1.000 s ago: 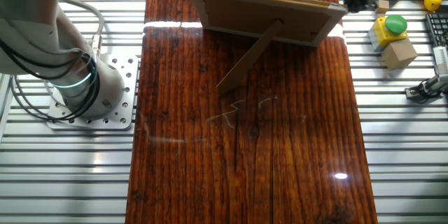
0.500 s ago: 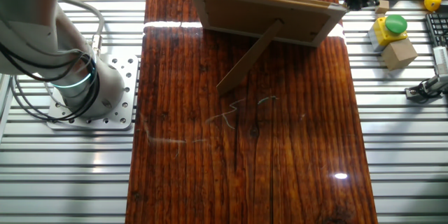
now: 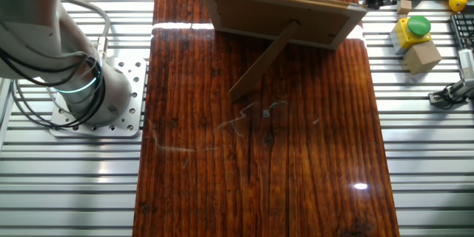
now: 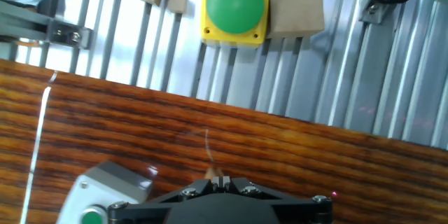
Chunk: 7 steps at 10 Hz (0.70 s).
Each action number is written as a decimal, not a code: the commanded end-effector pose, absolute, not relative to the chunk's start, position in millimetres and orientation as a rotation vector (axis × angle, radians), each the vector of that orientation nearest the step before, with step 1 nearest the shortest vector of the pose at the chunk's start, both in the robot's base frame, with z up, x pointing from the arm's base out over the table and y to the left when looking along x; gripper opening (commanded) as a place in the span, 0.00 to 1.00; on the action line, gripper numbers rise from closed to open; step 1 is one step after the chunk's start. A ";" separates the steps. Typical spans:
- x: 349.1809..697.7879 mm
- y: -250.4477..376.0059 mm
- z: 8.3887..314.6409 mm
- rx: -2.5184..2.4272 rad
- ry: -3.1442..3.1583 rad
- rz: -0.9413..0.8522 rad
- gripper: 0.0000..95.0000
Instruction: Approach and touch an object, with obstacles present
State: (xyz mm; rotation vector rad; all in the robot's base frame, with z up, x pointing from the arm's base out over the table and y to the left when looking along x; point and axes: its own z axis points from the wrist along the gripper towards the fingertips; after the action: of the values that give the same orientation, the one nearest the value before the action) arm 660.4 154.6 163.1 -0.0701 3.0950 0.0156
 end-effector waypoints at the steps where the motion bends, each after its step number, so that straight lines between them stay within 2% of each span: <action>1: 662.1 154.6 162.3 -0.104 3.047 0.005 0.00; 5: 662.1 154.6 162.3 -0.251 3.068 0.002 0.00; 6: 666.0 145.3 168.7 -0.305 3.078 0.011 0.00; 7: 670.6 129.7 187.8 -0.323 3.104 0.012 0.00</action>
State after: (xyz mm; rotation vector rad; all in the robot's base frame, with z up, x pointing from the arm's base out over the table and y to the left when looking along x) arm 667.1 140.4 174.1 -0.2526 3.0323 -0.0032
